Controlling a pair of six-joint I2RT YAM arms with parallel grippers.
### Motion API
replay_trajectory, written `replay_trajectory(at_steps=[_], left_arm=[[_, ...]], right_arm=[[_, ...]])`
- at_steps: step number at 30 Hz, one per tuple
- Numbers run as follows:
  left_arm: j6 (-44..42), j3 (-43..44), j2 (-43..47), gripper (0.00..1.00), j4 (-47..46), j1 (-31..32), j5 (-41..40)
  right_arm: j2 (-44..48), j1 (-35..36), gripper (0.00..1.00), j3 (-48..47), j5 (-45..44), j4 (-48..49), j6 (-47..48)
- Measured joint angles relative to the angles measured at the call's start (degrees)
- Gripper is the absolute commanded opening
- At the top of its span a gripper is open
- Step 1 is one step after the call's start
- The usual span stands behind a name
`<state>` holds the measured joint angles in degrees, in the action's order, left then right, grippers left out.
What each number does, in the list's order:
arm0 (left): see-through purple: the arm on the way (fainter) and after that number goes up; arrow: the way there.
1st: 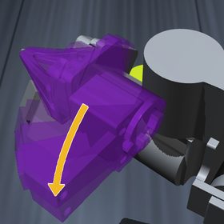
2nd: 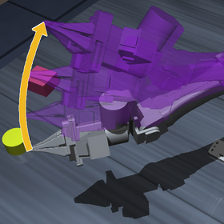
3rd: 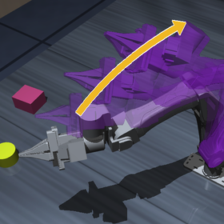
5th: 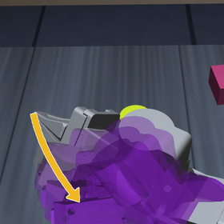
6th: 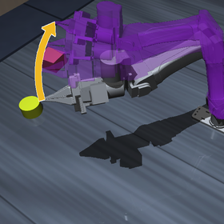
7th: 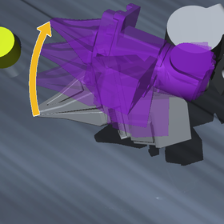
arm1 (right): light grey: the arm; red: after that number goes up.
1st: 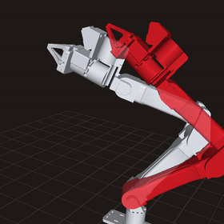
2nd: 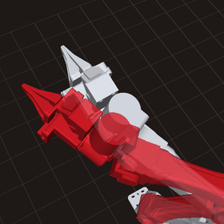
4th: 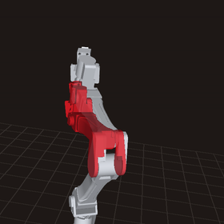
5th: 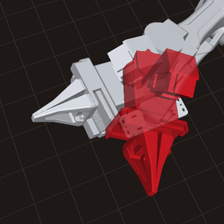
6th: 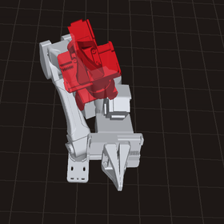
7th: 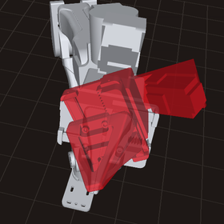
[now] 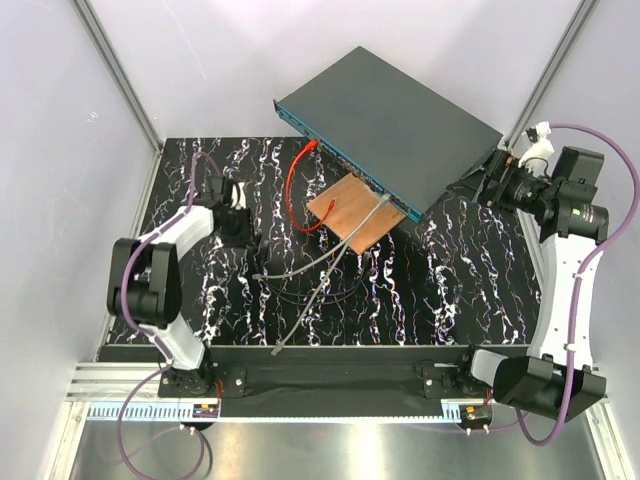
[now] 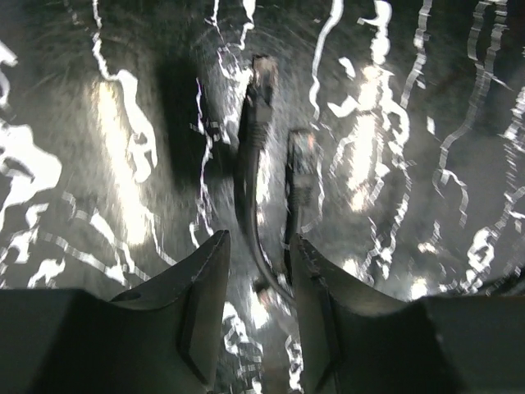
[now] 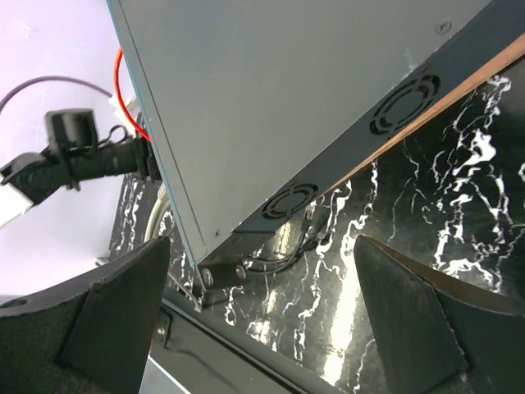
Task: Insert the plug into the switch port
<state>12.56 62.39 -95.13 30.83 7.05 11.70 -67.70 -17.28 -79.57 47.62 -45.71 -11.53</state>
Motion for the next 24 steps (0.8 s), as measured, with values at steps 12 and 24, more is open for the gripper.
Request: replay_trajectory(at_steps=[12,24], left_arm=[[0.0,1.0,-7.9,0.11,-3.8,0.0,-1.2],[-0.9,8.6,-3.0,0.0,-0.7,0.1,-2.5]], right_arm=[[-1.2,-1.3,1.0,-4.7,-0.2,-5.2,4.9],[-2.9,-2.3,1.0,-11.3,-0.5,-6.6,6.7]])
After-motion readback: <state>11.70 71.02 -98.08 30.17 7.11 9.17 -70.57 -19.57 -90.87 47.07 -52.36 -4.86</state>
